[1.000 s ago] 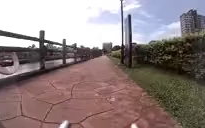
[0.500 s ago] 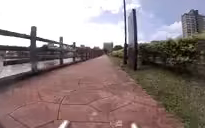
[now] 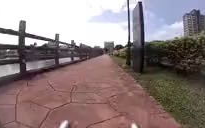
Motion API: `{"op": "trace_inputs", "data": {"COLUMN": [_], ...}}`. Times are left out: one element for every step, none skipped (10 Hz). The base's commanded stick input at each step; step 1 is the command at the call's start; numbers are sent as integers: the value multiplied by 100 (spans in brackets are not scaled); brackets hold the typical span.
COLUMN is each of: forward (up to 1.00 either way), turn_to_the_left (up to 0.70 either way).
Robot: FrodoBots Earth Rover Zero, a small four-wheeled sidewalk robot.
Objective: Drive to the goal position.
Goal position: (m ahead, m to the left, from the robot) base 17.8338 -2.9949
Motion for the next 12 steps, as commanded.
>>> {"op": "trace_inputs", "data": {"forward": [100, 100, 100, 100, 100, 100, 100, 100, 100, 100, 100, 100], "turn_to_the_left": [0, 0, 0, 0, 0, -8, -21, -13, -1, 0, 0, 0]}}
